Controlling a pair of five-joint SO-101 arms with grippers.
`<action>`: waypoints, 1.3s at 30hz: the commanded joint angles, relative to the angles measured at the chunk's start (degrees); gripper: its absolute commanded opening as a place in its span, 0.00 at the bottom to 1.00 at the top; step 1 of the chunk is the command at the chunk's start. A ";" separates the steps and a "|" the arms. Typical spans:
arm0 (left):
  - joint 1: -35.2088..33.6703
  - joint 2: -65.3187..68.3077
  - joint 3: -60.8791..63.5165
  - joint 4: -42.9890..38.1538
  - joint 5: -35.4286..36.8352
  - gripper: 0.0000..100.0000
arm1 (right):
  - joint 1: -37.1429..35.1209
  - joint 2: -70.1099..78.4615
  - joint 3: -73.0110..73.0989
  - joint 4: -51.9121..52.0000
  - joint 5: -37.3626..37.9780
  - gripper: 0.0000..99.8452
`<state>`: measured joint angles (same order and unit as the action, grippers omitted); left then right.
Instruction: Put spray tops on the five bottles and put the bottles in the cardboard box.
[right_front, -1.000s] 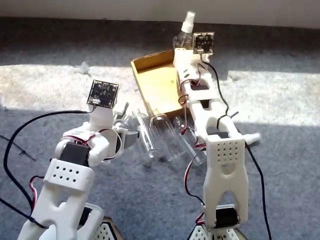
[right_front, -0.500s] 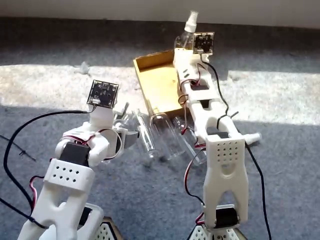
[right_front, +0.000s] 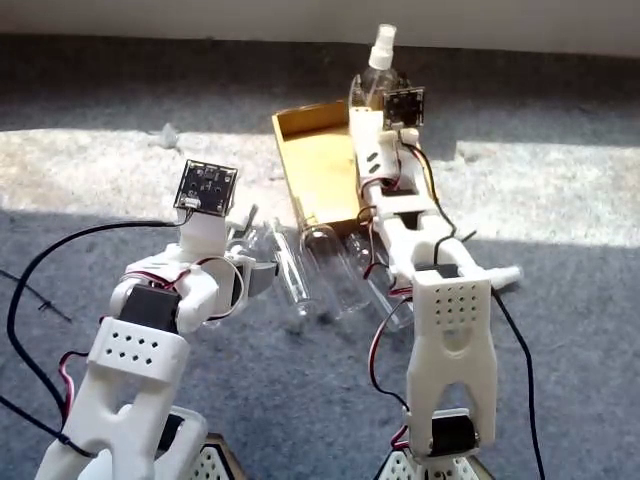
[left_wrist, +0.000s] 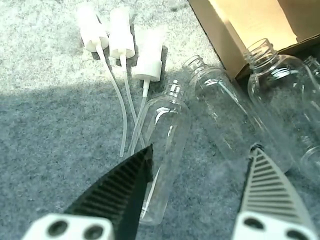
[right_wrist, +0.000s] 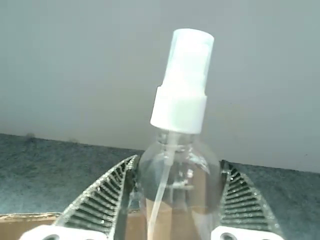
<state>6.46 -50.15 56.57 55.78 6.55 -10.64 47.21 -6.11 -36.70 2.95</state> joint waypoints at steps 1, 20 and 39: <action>-0.22 -0.48 -0.40 -1.05 -0.53 0.28 | 0.40 -4.70 -0.48 -2.07 0.70 0.18; -0.22 -0.40 -0.40 -1.05 -0.53 0.28 | 0.92 -4.97 0.04 -1.98 0.88 0.26; -0.22 -0.40 -0.40 -1.05 -0.53 0.28 | 1.10 -5.32 -0.57 3.82 1.05 0.30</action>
<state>6.46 -50.15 56.57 55.78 6.55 -10.46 47.21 -5.93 -35.56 3.30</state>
